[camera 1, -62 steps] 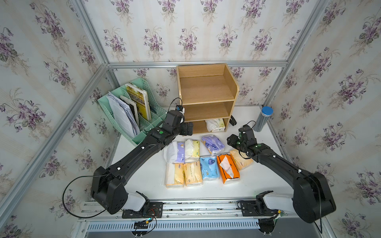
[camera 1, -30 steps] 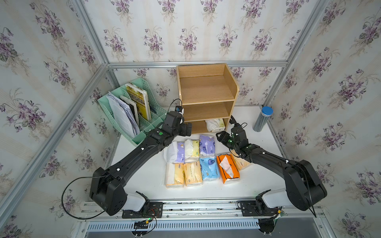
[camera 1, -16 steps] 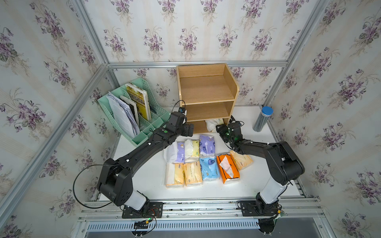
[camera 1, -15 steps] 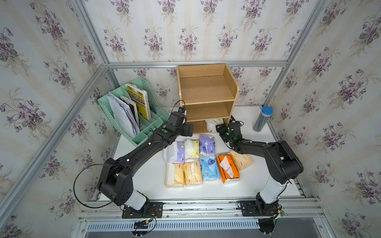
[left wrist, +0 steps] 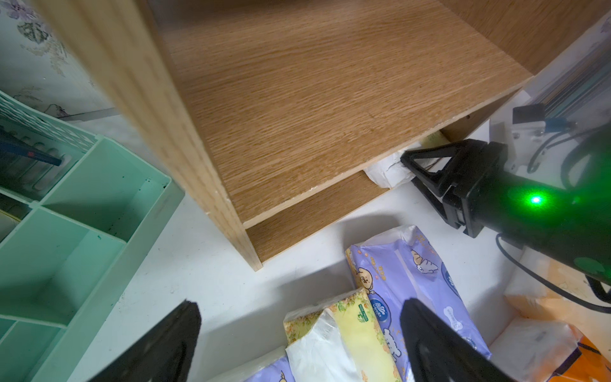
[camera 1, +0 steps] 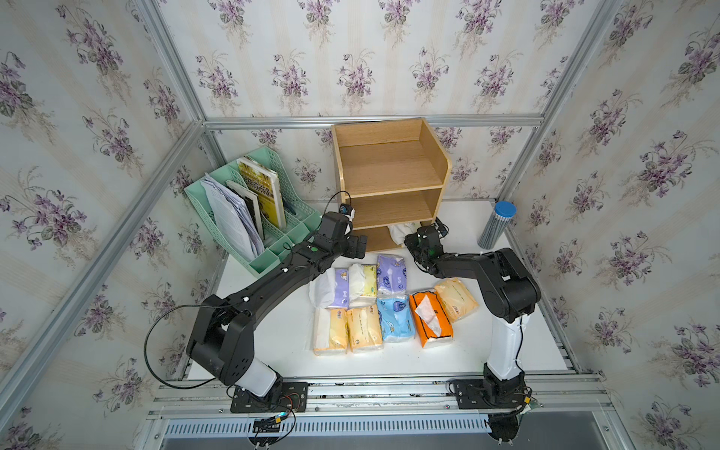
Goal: Remove the tissue boxes from the shelf
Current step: Pick up a box of tissues from the shelf.
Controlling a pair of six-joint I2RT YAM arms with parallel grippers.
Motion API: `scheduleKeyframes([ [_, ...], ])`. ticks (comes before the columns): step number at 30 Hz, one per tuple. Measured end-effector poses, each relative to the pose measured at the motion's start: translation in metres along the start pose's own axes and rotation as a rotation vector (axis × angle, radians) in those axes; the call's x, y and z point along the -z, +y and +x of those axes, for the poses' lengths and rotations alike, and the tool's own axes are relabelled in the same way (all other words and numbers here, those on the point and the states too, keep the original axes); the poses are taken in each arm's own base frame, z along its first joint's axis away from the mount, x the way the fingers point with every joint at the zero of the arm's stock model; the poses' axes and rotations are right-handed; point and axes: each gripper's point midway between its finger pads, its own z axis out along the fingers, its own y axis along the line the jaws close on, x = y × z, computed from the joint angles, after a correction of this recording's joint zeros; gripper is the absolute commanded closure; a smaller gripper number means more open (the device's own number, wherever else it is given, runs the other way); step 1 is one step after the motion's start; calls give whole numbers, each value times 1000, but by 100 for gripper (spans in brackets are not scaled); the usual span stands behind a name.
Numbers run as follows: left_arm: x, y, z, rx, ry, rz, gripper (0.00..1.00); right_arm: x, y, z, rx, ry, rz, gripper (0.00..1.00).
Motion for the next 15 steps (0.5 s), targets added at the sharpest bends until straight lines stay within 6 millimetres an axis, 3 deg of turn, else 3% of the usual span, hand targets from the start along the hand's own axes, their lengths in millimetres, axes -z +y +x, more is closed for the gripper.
scheduleKeyframes([
  [3,-2,1,-1,2,0,0,1,2,1,0,9,-7,7,83],
  [7,0,-2,-13,6,-18,12,1,15,3,6,44,17,19,92],
  [15,4,-3,-30,11,-42,17,1,49,-8,21,98,59,51,95],
])
